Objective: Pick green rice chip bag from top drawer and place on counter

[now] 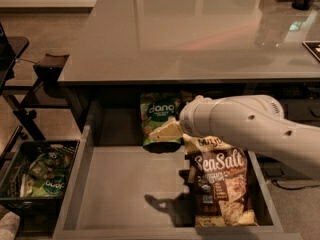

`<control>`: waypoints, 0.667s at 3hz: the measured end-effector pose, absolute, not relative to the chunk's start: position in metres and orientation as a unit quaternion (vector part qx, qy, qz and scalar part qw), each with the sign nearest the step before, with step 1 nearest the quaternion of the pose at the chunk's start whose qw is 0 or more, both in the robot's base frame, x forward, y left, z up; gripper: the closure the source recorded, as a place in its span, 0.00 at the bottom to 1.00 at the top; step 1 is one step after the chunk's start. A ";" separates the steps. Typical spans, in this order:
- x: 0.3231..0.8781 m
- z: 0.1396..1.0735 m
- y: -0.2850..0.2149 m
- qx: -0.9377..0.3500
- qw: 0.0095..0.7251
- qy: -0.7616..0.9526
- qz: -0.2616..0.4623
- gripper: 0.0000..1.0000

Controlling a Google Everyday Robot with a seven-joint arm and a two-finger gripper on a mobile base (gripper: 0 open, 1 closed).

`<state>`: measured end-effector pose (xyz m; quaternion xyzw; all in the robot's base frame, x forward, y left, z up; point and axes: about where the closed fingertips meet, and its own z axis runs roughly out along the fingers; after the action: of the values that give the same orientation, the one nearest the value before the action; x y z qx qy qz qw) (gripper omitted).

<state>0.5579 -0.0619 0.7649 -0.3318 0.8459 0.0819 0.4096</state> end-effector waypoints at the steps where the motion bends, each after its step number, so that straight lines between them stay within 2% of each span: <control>1: 0.577 0.749 -0.046 -0.325 0.424 0.842 0.080 0.00; 2: 0.594 0.732 -0.031 -0.321 0.426 0.841 0.089 0.00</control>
Offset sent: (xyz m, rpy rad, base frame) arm 0.0588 0.0768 -0.0737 0.0473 -0.0147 -0.0245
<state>0.5938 -0.0312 0.7317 -0.3211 0.8412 0.0892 0.4258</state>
